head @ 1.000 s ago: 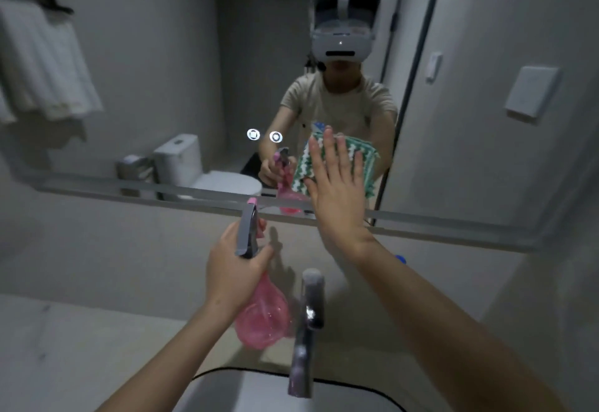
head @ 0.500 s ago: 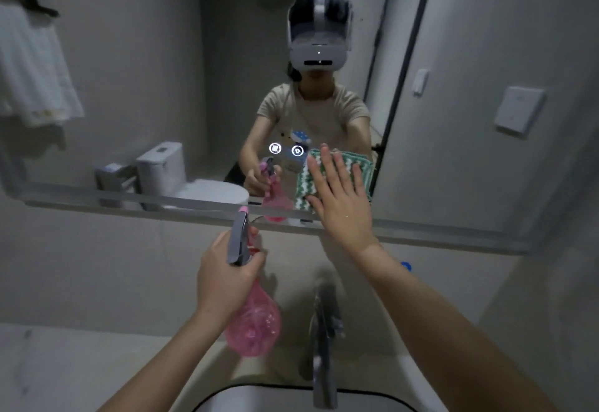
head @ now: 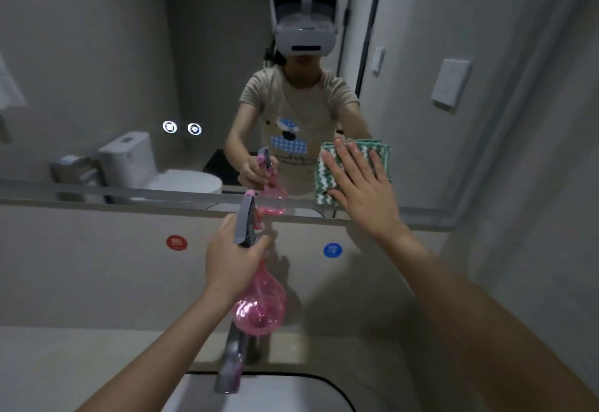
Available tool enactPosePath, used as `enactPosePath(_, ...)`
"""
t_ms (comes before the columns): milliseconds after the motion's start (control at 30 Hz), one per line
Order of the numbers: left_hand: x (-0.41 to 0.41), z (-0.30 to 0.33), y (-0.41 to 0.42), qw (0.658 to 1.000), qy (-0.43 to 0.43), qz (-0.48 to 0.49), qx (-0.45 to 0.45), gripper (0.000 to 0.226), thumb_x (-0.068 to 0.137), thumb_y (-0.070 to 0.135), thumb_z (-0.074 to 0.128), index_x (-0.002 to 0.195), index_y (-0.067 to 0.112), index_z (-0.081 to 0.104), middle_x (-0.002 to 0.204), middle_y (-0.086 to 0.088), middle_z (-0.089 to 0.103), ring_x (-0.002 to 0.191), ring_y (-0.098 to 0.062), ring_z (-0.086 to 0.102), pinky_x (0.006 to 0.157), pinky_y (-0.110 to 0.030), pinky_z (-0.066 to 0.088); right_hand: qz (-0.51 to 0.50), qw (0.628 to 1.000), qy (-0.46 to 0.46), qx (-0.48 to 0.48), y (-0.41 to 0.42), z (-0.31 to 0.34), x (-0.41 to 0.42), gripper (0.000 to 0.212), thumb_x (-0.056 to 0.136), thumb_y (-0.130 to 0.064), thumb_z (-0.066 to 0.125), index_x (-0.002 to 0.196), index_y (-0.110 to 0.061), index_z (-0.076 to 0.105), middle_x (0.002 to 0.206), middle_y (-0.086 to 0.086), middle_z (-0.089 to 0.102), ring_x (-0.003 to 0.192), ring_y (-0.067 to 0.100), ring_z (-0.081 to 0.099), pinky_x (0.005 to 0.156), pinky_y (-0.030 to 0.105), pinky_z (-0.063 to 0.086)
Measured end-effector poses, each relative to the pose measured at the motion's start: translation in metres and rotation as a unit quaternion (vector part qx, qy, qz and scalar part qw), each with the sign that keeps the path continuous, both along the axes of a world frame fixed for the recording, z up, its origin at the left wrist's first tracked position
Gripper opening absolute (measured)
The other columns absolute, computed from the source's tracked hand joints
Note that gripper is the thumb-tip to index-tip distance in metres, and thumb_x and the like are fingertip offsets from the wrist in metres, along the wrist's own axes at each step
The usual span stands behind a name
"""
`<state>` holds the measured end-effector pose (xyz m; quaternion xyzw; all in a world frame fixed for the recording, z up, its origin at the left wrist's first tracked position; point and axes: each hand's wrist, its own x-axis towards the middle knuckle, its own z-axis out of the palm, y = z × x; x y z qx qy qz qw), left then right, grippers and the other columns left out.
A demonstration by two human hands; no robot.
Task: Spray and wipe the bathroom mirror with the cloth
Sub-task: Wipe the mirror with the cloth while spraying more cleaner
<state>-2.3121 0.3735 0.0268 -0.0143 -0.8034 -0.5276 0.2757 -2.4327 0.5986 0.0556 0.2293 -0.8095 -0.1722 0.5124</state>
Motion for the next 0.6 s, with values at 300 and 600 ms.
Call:
enactPosePath(300,-0.018,-0.01,0.103,0.999,-0.031,-0.041,0.006,0.024,0.061,0.038,0.062,0.077,0.021,0.053,0.072,-0.006,0.056,0.065,-0.028,0.057,0.061,-0.052,0.052,-0.028,0.986,-0.012,-0.163,0.129,-0.013,-0.001,0.07,0.093,-0.042,0.038,0.151,-0.025,0.002,0.159,0.005,0.008,0.146,0.019,0.001,0.116,0.04,0.003)
enactPosePath(600,-0.025,-0.001,0.095,0.997,-0.04,-0.061,-0.005,0.02,0.065,0.032,0.067,0.077,0.026,0.052,0.074,-0.007,0.057,0.067,-0.033,0.061,0.061,-0.054,0.054,-0.048,0.951,-0.001,-0.305,0.115,-0.006,-0.002,0.065,0.093,-0.038,0.038,0.149,-0.014,0.015,0.154,0.014,0.022,0.142,0.027,0.011,0.116,0.036,-0.005)
